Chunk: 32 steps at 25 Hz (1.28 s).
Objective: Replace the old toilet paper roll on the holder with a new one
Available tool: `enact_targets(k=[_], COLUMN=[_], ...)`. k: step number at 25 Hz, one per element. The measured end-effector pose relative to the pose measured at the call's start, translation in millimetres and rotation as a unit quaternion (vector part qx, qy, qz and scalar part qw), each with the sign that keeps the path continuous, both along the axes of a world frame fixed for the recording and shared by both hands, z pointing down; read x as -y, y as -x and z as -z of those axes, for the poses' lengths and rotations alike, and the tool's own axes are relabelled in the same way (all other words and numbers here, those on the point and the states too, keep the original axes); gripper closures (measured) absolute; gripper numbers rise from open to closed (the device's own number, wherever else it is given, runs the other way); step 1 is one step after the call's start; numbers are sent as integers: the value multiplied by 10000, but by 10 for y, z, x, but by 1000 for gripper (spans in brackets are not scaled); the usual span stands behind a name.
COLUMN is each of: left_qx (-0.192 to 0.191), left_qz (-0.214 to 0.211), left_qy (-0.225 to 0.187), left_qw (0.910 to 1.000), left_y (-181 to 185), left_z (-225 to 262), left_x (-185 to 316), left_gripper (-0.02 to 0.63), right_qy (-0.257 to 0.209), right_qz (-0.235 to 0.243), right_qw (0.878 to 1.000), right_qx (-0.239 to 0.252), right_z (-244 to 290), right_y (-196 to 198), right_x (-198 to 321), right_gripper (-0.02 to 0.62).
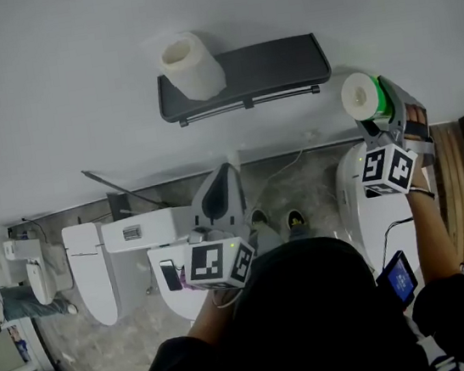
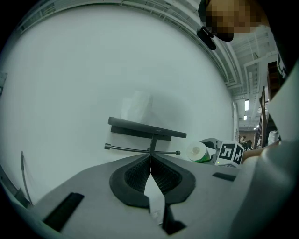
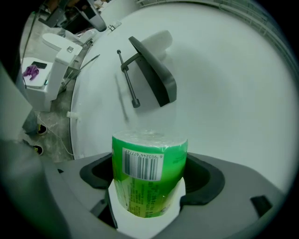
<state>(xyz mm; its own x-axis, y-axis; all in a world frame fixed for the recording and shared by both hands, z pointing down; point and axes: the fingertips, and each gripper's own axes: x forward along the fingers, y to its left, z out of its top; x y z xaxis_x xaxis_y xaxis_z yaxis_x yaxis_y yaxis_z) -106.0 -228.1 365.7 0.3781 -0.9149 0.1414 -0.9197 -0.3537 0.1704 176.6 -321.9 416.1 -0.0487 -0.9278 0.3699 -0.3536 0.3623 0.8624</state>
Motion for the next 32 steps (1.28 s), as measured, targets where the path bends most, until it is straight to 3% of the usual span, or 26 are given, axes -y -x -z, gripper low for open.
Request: enact_targets(k=[11,32], left_qx=[-105,-92], left_qz=[112,179], left_qy=[-95,-268], left_qw=[9998,9994], left_y=[15,51], left_z=[-32,67], left_x=[-18,7], left_gripper=[583,583], right_qy=[-154,-154], right_qz=[331,558], right_qw=[9972,9910], right_qx=[-652,-1204], right_z=[-99,-139], right_y=[356,783], right_x=[200,297], right_gripper=[176,176])
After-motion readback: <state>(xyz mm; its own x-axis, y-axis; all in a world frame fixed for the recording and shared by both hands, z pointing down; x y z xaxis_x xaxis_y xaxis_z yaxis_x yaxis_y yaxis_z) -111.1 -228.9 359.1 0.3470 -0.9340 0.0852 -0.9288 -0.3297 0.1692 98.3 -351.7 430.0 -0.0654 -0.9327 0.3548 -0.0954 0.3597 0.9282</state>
